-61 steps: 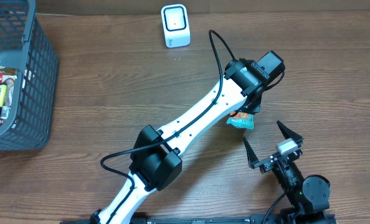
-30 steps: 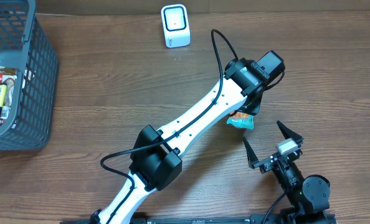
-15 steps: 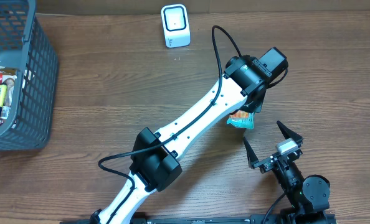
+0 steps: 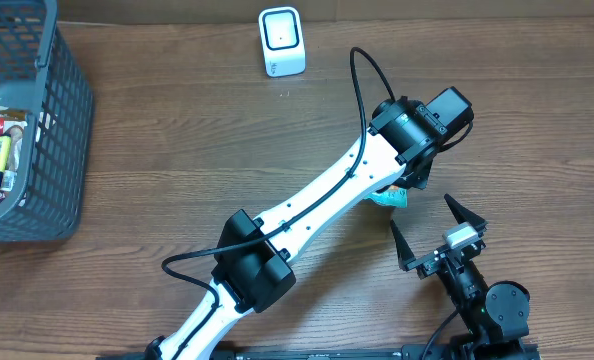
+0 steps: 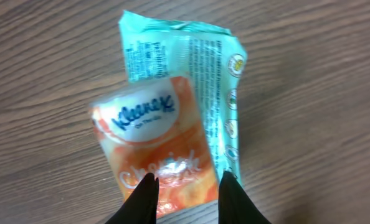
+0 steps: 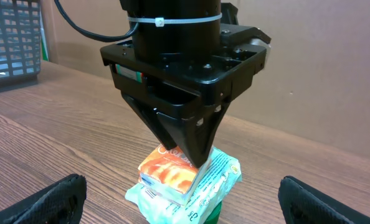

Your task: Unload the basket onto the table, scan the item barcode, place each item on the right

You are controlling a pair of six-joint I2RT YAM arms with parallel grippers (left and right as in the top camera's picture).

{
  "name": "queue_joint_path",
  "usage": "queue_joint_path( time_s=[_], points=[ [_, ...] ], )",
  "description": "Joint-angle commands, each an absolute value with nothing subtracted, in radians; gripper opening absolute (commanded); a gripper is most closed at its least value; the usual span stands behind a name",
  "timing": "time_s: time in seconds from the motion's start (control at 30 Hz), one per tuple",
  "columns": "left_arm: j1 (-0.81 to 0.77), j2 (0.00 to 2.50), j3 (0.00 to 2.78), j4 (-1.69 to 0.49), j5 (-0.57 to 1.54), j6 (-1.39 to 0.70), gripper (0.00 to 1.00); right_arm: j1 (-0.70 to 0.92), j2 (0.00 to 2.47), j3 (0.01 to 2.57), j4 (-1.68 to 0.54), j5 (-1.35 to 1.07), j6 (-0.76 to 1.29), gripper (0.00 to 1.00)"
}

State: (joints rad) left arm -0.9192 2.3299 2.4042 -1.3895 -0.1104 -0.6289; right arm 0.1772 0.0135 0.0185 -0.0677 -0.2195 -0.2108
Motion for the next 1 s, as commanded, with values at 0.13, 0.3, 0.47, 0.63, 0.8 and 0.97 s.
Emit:
queue_joint_path(
  time_s=[0.13,0.3,0.47,0.63,0.8,0.97],
  points=[
    [-0.956,2.302,2.378,-1.358,-0.162,-0.681,0.2,0.174,0.003,0.008,-0.062,-0.211,-0.214,1.0],
    [-0.962,2.302,2.356,-1.336,-0.192,-0.682,0.19,0.174,0.003,0.008,-0.062,-0.211,-0.214,1.0],
    [-0.962,2.302,2.328,-1.33,-0.199,-0.682,0.2,0.173,0.003,0.008,-0.062,-0.211,-0.214,1.0],
    [-0.962,2.302,2.325,-1.328,-0.221,-0.685,0.22,0.174,0.003,0.008,-0.062,-0.211,-0.214,1.0],
    [-0.965,2.304,2.31,-1.324,-0.221,-0.685,0.22,0.174,0.003,0.008,-0.062,-0.211,-0.214,1.0],
    [-0.965,2.323,2.287,-1.308,-0.22,-0.685,0.22,0.173,0.003,0.008,-0.062,-0.211,-0.214,1.0]
  ],
)
